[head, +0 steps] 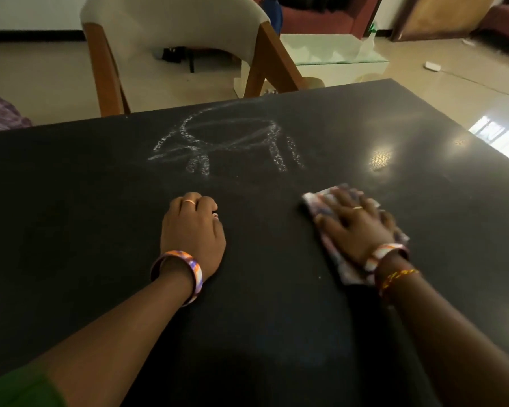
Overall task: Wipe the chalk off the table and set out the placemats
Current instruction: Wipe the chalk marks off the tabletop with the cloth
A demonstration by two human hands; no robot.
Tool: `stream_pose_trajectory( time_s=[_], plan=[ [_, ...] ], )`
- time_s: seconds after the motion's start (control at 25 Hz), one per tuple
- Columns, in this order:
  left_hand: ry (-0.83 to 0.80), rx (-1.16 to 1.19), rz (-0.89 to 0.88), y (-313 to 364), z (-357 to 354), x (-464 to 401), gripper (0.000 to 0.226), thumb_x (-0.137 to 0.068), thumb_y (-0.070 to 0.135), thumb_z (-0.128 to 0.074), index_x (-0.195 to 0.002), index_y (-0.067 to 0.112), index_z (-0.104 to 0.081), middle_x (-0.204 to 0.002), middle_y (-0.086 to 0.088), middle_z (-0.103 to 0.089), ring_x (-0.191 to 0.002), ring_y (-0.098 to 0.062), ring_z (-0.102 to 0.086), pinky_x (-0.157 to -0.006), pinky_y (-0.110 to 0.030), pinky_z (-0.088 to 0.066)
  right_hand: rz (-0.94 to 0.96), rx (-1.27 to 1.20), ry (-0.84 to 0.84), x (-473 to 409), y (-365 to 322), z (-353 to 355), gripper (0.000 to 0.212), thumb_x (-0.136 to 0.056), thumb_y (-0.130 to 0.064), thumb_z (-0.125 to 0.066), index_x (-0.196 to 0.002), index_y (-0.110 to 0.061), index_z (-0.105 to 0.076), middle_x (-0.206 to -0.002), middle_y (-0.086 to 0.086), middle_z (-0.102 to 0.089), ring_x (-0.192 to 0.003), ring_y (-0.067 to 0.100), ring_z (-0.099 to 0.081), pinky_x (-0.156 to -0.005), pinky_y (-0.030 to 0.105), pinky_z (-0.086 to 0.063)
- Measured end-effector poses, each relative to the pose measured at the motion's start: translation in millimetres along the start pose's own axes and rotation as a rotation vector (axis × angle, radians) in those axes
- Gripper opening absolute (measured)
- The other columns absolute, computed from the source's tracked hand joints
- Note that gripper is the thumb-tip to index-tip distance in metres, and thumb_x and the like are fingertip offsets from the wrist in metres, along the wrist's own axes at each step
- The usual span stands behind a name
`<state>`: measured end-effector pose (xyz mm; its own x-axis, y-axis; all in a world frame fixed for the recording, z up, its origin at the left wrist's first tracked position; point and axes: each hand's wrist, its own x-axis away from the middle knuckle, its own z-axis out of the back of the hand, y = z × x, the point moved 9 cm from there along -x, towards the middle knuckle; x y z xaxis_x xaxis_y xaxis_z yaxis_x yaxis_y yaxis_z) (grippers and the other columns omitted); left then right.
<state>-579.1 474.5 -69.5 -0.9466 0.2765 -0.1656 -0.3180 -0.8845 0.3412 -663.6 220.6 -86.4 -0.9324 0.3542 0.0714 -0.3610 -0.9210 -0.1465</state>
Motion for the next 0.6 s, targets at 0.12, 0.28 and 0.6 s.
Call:
stream_pose_trajectory(
  time_s=[0.12,0.28,0.6],
  plan=[
    [-0.004,-0.022,0.01,1.7,-1.1,1.9,0.025,-0.092,0.02,-0.046,-0.114,0.016,-0.055,-0.124,-0.004,-0.049,-0.116,-0.021,-0.044,-0.092,-0.03,-0.039,-0.376,-0.073,0.04,-34.7,87.1,19.1,0.06,-0.086,-0.071,-0.025,-0.143,-0.052,-0.023,-0.157,-0.015,-0.014,-0.146,0.029,-0.004,-0.114,0.056,-0.005],
    [0.0,-0.038,0.011,1.4,-0.9,-0.4,0.022,-0.091,0.02,-0.046,-0.111,0.014,-0.055,-0.119,-0.006,-0.05,-0.112,-0.023,-0.045,-0.09,-0.033,-0.039,-0.096,0.007,0.058,-56.0,-17.3,-4.6,0.058,-0.092,-0.062,-0.026,-0.146,-0.04,-0.024,-0.159,-0.007,-0.013,-0.146,0.031,0.001,-0.114,0.055,0.0],
    [-0.02,-0.032,0.023,2.0,-2.3,3.1,0.023,-0.092,0.018,-0.044,-0.112,0.013,-0.055,-0.122,-0.007,-0.049,-0.115,-0.024,-0.043,-0.093,-0.034,-0.039,-0.225,-0.038,-0.001,-64.8,31.5,8.5,0.058,-0.093,-0.063,-0.026,-0.147,-0.044,-0.021,-0.159,-0.012,-0.007,-0.146,0.03,0.011,-0.112,0.056,0.009]
  ],
)
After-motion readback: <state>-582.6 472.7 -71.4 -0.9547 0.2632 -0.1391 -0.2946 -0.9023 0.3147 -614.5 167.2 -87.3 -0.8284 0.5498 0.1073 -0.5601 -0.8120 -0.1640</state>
